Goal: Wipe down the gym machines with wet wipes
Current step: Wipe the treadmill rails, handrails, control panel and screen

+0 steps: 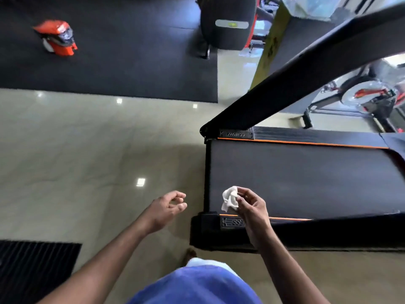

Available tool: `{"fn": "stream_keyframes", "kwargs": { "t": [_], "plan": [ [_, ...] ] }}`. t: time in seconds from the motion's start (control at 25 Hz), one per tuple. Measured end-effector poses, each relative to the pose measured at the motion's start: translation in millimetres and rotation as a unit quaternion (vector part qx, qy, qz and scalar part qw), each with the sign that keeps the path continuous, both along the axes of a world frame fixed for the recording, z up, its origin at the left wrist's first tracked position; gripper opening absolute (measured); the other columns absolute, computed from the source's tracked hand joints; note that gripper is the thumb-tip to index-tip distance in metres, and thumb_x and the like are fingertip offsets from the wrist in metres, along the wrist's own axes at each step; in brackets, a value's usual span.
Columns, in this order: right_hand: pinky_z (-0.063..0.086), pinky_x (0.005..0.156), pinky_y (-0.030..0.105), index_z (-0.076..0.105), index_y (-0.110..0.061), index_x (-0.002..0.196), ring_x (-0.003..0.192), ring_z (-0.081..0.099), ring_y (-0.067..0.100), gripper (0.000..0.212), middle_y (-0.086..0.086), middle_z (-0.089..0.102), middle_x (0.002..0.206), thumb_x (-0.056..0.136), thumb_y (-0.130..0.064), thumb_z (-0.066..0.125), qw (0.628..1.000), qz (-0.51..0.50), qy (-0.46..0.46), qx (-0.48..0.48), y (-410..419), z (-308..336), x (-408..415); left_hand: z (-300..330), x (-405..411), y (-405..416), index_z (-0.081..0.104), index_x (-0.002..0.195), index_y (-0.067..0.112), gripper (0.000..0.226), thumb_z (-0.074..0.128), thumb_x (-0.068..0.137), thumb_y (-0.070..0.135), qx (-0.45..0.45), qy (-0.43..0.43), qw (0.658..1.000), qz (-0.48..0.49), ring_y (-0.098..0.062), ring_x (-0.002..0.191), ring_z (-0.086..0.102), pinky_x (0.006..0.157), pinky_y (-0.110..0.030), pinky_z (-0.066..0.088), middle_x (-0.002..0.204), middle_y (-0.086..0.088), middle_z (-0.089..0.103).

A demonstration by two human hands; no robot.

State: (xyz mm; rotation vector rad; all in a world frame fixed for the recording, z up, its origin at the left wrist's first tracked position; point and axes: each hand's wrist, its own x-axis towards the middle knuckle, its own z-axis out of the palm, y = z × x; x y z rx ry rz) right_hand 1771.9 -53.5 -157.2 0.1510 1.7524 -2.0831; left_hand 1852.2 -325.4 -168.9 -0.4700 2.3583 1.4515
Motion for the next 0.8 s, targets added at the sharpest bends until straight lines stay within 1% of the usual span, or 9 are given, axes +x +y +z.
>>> {"fn": "stream_keyframes", "kwargs": {
  "t": [0.12,0.2,0.32,0.4,0.48,0.6,0.64,0.72,0.8],
  "plan": [
    [0.059,0.081,0.042,0.073,-0.008,0.109,0.092,0.069,0.024,0.015,0.018,0.076,0.105,0.098,-0.005,0.063,0.998,-0.065,0.016,0.011,-25.6,1.1,-25.6,21.4,-59.0,-37.7,0.063,0.111,0.048,0.020,0.069,0.093,0.044,-0.039,0.015,0.998,-0.049,0.006,0.094,0.068,0.086,-0.025,0.057,0.116,0.015,0.069],
    [0.059,0.082,0.044,0.074,-0.011,0.106,0.089,0.069,0.020,0.015,0.010,0.077,0.099,0.097,-0.003,0.065,0.994,-0.092,0.039,0.044,-36.7,5.0,-51.6,27.0,-108.8,-58.3,0.063,0.111,0.047,0.020,0.069,0.098,0.033,-0.048,0.045,0.996,-0.061,0.007,0.091,0.068,0.079,-0.019,0.054,0.114,0.015,0.070],
    [0.057,0.077,0.028,0.072,-0.013,0.108,0.087,0.070,0.015,0.018,0.004,0.077,0.098,0.097,-0.001,0.065,0.985,-0.114,0.078,0.107,-42.8,11.1,-91.2,24.1,-178.6,-67.2,0.067,0.113,0.039,0.019,0.069,0.098,0.028,-0.025,0.064,0.994,-0.084,0.003,0.090,0.068,0.082,-0.019,0.054,0.111,0.014,0.071],
    [0.057,0.079,0.025,0.072,-0.015,0.110,0.090,0.071,0.014,0.020,0.004,0.077,0.100,0.097,-0.002,0.065,0.976,-0.149,0.086,0.137,-41.1,12.2,-123.2,11.0,-225.0,-67.9,0.068,0.116,0.033,0.019,0.069,0.098,0.025,-0.011,0.060,0.990,-0.128,0.002,0.090,0.068,0.085,-0.021,0.055,0.111,0.012,0.072],
    [0.056,0.079,0.027,0.071,-0.013,0.111,0.089,0.070,0.014,0.019,0.005,0.076,0.101,0.098,0.000,0.064,0.968,-0.197,0.078,0.132,-40.2,14.3,-149.6,0.1,-268.2,-68.8,0.068,0.116,0.031,0.020,0.069,0.098,0.022,-0.001,0.059,0.983,-0.174,0.004,0.090,0.068,0.084,-0.020,0.056,0.112,0.009,0.072],
    [0.056,0.069,0.027,0.068,-0.004,0.105,0.072,0.064,0.017,0.013,0.005,0.074,0.087,0.098,0.003,0.061,0.946,-0.309,0.048,0.086,-57.7,25.2,-196.6,-3.7,-348.1,-74.2,0.067,0.116,0.030,0.021,0.069,0.098,0.019,0.011,0.058,0.962,-0.266,0.006,0.090,0.068,0.078,-0.012,0.052,0.112,0.009,0.072],
    [0.057,0.065,0.030,0.066,-0.001,0.104,0.066,0.060,0.020,0.009,0.008,0.071,0.084,0.099,0.004,0.059,0.941,-0.330,0.040,0.066,-70.0,34.9,-214.3,0.8,-375.9,-77.0,0.067,0.116,0.031,0.022,0.069,0.098,0.019,0.016,0.054,0.955,-0.291,0.005,0.091,0.069,0.080,-0.013,0.053,0.112,0.010,0.072],
    [0.057,0.063,0.039,0.063,0.003,0.104,0.062,0.056,0.025,0.005,0.017,0.068,0.085,0.100,0.002,0.060,0.932,-0.355,0.050,0.048,-92.3,54.5,-252.8,12.7,-433.6,-78.9,0.066,0.114,0.036,0.023,0.070,0.098,0.020,0.021,0.056,0.940,-0.336,0.002,0.093,0.070,0.087,-0.021,0.057,0.111,0.009,0.073],
    [0.056,0.062,0.038,0.063,0.003,0.103,0.063,0.056,0.027,0.008,0.021,0.067,0.087,0.099,-0.003,0.064,0.924,-0.370,0.073,0.060,-106.0,75.7,-285.1,23.0,-490.9,-74.0,0.066,0.113,0.035,0.022,0.070,0.098,0.020,0.029,0.074,0.928,-0.364,0.001,0.092,0.070,0.084,-0.021,0.057,0.110,0.006,0.073]
  ]
}}
